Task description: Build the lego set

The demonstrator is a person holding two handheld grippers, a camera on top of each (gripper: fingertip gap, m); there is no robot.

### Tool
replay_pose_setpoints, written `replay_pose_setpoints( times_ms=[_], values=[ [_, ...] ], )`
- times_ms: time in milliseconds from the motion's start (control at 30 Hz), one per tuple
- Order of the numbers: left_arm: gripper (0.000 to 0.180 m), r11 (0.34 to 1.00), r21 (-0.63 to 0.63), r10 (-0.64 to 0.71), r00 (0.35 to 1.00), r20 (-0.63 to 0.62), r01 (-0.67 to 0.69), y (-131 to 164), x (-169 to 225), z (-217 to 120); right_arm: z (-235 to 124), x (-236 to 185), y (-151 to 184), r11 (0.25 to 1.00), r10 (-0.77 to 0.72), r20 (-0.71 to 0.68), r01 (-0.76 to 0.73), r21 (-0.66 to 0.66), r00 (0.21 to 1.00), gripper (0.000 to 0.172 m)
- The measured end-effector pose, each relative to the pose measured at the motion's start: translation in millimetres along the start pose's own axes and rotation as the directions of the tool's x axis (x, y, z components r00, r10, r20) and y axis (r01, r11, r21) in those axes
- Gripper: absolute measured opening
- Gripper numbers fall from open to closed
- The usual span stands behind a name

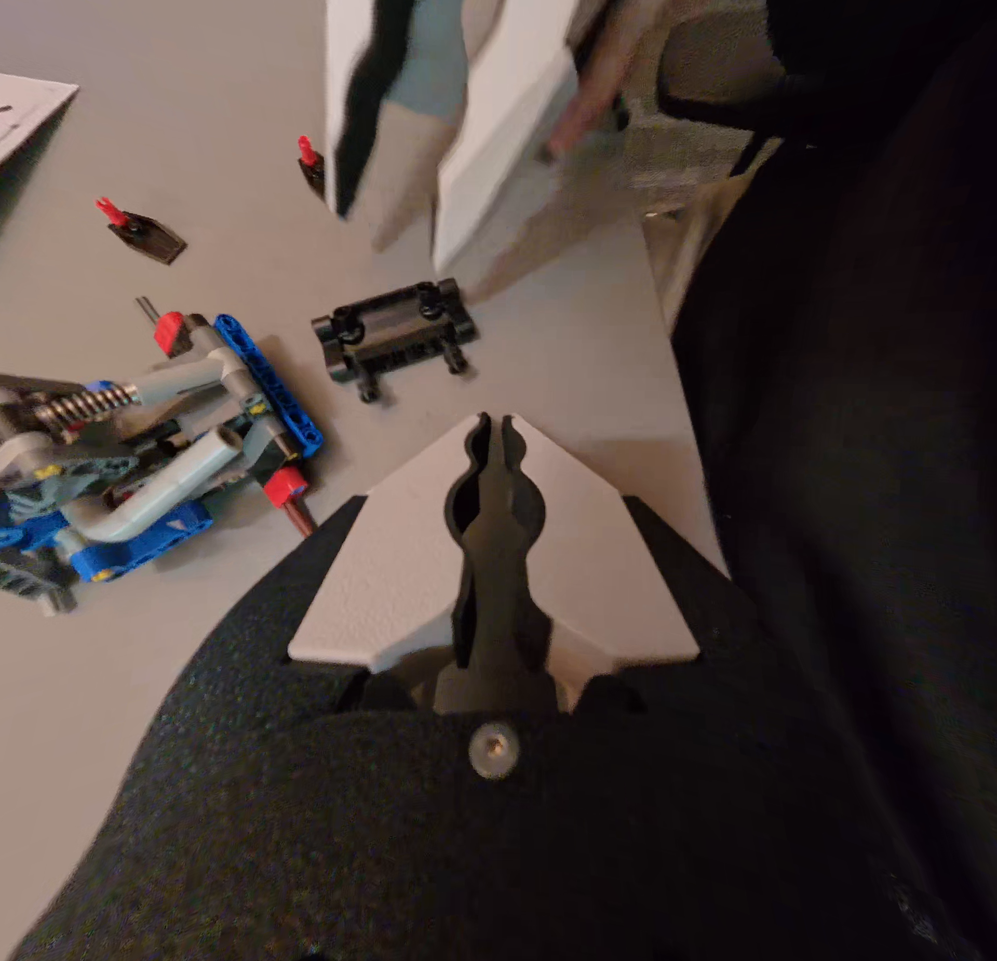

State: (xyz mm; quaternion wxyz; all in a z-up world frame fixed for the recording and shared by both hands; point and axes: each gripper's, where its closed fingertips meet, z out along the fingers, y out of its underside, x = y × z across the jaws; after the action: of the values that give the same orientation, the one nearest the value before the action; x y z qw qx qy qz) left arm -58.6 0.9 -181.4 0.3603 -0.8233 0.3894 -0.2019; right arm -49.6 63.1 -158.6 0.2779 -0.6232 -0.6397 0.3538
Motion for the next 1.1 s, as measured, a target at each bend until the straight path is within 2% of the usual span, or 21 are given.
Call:
replay_pose_setpoints(
  times_ms=[167,300,467,533,633,733,800,933,1100],
  values=[
    [0.004,0.987,0.136,-0.059,0.985,-0.160,0.081,-12,8,-37,-48,62,-56,0.979,-0.031,-0.163,0.062,0.192,0.986,0.028],
    [0.005,0.972,0.224,-0.028,0.981,-0.190,0.071,-20,-5,-66,-33,100,-62,0.984,-0.112,-0.231,0.141,0.111,0.966,0.027],
    [0.004,0.941,0.311,-0.148,0.989,0.026,0.133,-14,-70,-103,-3,133,-56,0.967,-0.251,-0.254,0.254,-0.020,0.934,0.025],
    [0.003,0.912,0.360,-0.255,0.959,0.127,0.195,-8,-101,-118,9,138,-59,0.963,-0.265,-0.217,0.268,-0.014,0.940,0.025],
    [0.003,0.855,0.417,-0.431,0.870,0.238,0.310,9,-146,-134,28,142,-72,0.956,-0.276,-0.187,0.290,0.050,0.943,0.027],
    [0.003,0.802,0.451,-0.532,0.812,0.241,0.391,21,-171,-135,54,135,-88,0.939,-0.325,-0.115,0.334,0.078,0.939,0.029],
    [0.003,0.790,0.452,-0.552,0.802,0.229,0.415,24,-178,-128,72,129,-96,0.931,-0.353,-0.056,0.357,0.074,0.934,0.034],
    [0.003,0.814,0.402,-0.532,0.816,0.225,0.419,30,-178,-108,102,125,-97,0.923,-0.383,0.004,0.383,0.026,0.924,0.038],
    [0.003,0.831,0.363,-0.517,0.826,0.225,0.421,35,-175,-101,116,127,-87,0.908,-0.417,0.010,0.417,-0.038,0.909,0.037]
  ],
)
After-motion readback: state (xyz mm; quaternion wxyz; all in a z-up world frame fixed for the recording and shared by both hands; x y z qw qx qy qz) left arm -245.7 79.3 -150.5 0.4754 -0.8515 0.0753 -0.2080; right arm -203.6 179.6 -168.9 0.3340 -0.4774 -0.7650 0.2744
